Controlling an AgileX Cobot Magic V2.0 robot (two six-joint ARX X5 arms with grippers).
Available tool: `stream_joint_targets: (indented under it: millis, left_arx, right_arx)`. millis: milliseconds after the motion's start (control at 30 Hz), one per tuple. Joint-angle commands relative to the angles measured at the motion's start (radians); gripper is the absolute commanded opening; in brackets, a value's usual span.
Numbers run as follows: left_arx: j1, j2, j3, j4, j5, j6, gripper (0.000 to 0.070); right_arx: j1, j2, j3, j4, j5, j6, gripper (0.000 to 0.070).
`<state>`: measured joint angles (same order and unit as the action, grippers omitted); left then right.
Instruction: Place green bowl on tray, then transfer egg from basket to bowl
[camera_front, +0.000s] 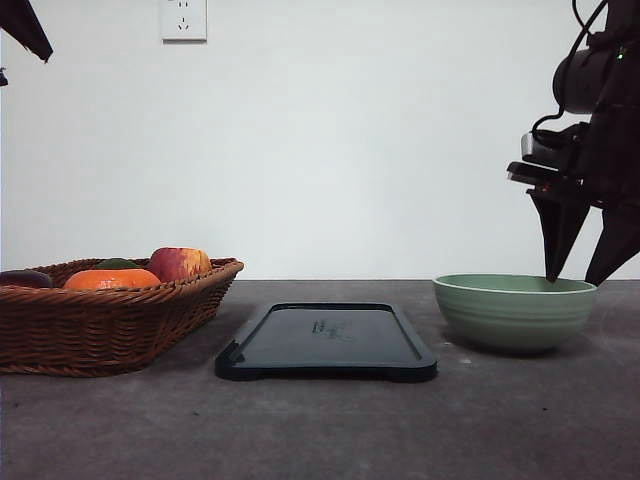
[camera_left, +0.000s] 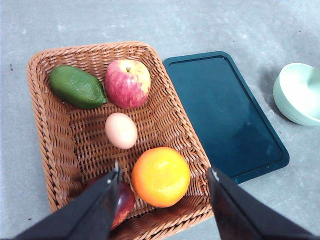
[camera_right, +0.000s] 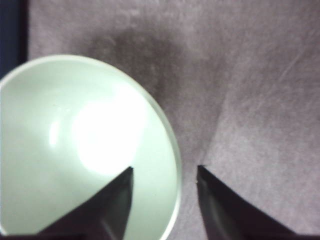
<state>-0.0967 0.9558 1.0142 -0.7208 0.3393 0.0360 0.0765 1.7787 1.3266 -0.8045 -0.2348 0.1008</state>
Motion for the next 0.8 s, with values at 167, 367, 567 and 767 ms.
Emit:
stream_joint_targets:
  millis: [167, 367, 567, 767]
  left_arx:
    - [-0.003, 0.005, 0.023, 0.01, 0.002, -0.003, 0.035]
    - [-0.003, 0.005, 0.023, 0.01, 0.002, -0.003, 0.035]
    - [-0.003, 0.005, 0.023, 0.01, 0.002, -0.003, 0.035]
    - [-0.003, 0.005, 0.023, 0.01, 0.002, -0.003, 0.035]
  right_arx:
    - [-0.001, 0.035, 0.022, -0.001, 0.001, -0.02, 0.0167]
    - [0.0, 0.073, 0.022, -0.013, 0.0, -0.024, 0.0086]
    - [0.0, 0.078, 0.023, -0.026, 0.0, -0.029, 0.0]
    - [0.0, 0.076, 0.071, -0.134, 0.0, -0.04, 0.0]
